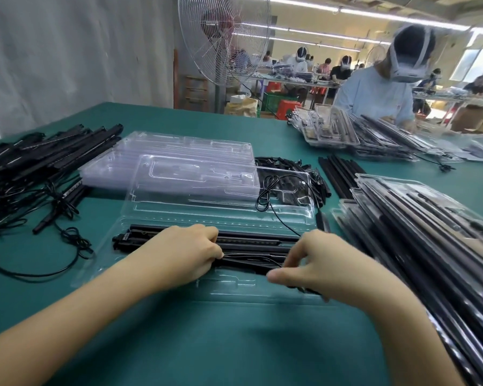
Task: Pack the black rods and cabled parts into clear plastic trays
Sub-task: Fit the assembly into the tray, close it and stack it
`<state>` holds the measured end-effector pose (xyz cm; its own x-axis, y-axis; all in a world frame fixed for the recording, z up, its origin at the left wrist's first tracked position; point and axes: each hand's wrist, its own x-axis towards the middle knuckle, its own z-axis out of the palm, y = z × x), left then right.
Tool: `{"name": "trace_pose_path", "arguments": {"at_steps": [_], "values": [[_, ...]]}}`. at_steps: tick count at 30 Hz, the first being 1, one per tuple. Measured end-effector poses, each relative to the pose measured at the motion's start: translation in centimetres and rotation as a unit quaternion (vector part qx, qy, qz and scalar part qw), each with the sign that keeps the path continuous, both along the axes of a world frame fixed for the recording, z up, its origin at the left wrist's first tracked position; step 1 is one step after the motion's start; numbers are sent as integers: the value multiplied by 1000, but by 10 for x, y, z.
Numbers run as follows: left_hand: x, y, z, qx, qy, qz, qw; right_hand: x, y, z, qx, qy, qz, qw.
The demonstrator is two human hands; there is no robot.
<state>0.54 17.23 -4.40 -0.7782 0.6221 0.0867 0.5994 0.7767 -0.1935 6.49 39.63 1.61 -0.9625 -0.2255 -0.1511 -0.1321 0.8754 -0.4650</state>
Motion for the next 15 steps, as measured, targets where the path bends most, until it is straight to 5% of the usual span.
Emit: {"name": "trace_pose_path", "arguments": {"at_steps": [6, 15], "values": [[3, 1, 0, -15, 0, -8, 1000, -11, 17, -9, -100, -103, 107, 984], [3, -1, 16, 51, -75, 1, 996, -26, 0, -29, -385, -92, 49, 917]]}}
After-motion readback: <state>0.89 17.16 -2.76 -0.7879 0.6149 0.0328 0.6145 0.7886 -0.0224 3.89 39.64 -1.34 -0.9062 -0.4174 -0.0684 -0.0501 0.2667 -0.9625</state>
